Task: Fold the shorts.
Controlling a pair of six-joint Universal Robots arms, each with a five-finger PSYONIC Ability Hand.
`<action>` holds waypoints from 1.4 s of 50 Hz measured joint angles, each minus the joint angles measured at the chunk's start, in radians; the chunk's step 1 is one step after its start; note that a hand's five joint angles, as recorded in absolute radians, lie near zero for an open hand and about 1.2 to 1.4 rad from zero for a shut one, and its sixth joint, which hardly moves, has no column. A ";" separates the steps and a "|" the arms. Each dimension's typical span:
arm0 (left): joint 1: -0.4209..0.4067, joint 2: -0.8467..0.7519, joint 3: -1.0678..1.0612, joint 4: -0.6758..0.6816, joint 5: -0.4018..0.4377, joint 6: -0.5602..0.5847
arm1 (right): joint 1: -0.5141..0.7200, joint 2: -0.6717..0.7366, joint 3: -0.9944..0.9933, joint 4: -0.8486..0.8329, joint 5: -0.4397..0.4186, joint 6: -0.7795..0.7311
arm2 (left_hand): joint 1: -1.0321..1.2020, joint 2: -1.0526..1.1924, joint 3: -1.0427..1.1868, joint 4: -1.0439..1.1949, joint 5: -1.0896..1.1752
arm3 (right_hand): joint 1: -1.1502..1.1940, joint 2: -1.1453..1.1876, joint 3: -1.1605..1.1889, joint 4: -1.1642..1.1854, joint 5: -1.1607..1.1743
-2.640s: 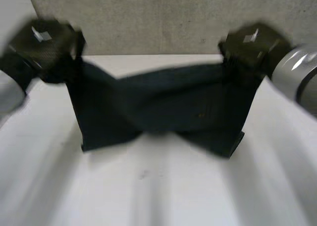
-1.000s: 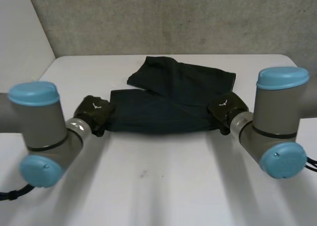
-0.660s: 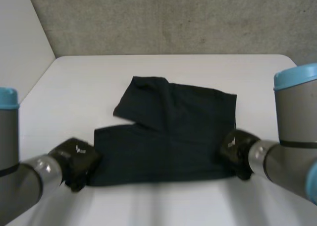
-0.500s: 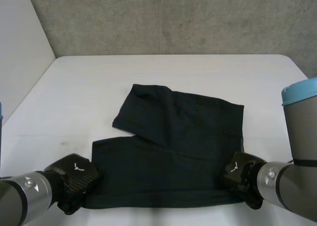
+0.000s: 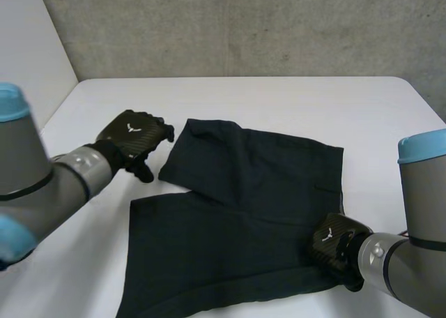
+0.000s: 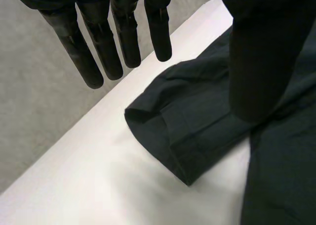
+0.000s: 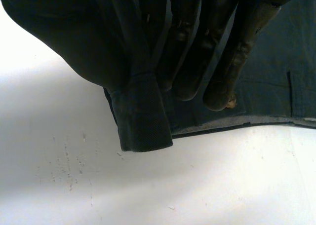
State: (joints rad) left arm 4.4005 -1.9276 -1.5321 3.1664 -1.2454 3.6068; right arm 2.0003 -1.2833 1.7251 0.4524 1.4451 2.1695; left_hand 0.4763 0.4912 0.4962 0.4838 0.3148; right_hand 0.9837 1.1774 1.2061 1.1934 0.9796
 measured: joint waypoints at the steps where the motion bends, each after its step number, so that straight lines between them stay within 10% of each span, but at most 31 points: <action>1: 0.000 -0.025 0.018 0.003 0.003 -0.007 | 0.000 0.000 0.002 -0.003 0.000 0.000 | 0.000 0.000 0.000 0.000 0.000 | 0.000 0.000 0.000 0.000 0.000; 16: -0.020 -0.404 0.337 -0.008 0.015 -0.021 | 0.002 0.002 0.038 -0.057 0.001 0.001 | 0.190 0.162 0.156 0.172 0.163 | 0.000 0.000 0.000 0.000 0.000; 36: -0.029 -0.497 0.415 -0.038 -0.154 0.065 | -0.001 0.002 0.042 -0.085 0.003 0.003 | 0.661 0.699 0.688 0.711 0.669 | 0.000 0.000 0.000 0.000 0.000; 52: -0.070 -0.404 0.331 -0.068 -0.205 0.073 | 0.001 0.002 0.042 -0.099 0.004 0.006 | 0.540 0.596 0.582 0.605 0.566 | 0.000 0.000 0.000 0.000 0.000; 53: -0.073 -0.399 0.328 -0.056 -0.199 0.073 | 0.002 0.002 0.043 -0.100 0.004 0.008 | 0.195 0.199 0.197 0.205 0.195 | 0.000 0.000 0.000 0.000 0.000; 70: -0.079 -0.410 0.327 0.008 -0.139 0.073 | 0.000 0.005 0.044 -0.106 0.002 0.048 | 0.260 0.241 0.233 0.246 0.241 | 0.000 0.000 0.000 0.000 0.000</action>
State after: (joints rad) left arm 4.3210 -2.3372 -1.2055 3.1739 -1.3843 3.6793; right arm 2.0004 -1.2784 1.7688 0.3464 1.4471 2.2179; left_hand 0.7367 0.7319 0.7293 0.7295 0.5558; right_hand 0.9837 1.1774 1.2060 1.1936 0.9796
